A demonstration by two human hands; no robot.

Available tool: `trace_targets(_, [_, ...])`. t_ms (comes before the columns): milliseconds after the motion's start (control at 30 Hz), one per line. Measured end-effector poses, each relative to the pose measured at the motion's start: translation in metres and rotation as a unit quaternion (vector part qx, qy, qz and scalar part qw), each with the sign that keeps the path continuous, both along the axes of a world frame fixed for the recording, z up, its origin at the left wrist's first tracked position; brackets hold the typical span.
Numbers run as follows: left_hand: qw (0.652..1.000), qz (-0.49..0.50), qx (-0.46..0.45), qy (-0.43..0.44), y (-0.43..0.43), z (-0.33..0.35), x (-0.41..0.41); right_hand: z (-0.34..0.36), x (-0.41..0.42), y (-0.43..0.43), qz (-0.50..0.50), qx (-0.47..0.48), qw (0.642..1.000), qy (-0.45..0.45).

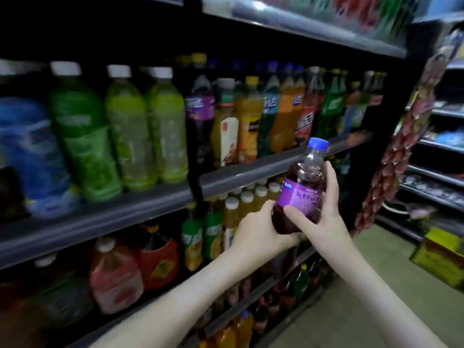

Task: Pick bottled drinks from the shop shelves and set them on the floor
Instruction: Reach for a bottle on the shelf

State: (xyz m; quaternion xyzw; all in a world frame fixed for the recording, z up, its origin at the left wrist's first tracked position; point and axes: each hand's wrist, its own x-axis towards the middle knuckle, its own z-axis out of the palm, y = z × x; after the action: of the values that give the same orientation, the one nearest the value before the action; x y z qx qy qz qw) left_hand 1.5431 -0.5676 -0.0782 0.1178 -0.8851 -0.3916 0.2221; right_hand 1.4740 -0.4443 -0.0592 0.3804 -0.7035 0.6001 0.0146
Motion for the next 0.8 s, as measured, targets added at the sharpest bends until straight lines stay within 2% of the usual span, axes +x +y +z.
trace_targets(100, [0.999, -0.004, -0.043, -0.002, 0.022, 0.012, -0.066, 0.002, -0.07, 0.026, -0.032, 0.012, 0.999, 0.017])
trace_targets(200, [0.998, -0.001, -0.064, -0.007, 0.042, 0.016, -0.128, 0.003, -0.135, 0.046, -0.018, 0.007, 0.999, 0.029])
trace_targets(367, [0.998, 0.024, -0.064, -0.011, 0.079, 0.017, -0.219, 0.004, -0.238, 0.075, 0.016, -0.011, 0.998, 0.065])
trace_targets(467, [0.999, 0.008, -0.025, -0.029, 0.095, 0.019, -0.262, 0.005, -0.291, 0.087, 0.026, -0.011, 0.998, 0.052])
trace_targets(633, [0.997, 0.041, -0.041, -0.045, 0.097, 0.017, -0.286, 0.014, -0.348, 0.085, 0.081, 0.007, 0.996, 0.043])
trace_targets(800, [0.982, 0.176, -0.068, 0.006, 0.061, 0.024, -0.255, 0.028, -0.351, 0.046, 0.158, -0.005, 0.986, 0.052])
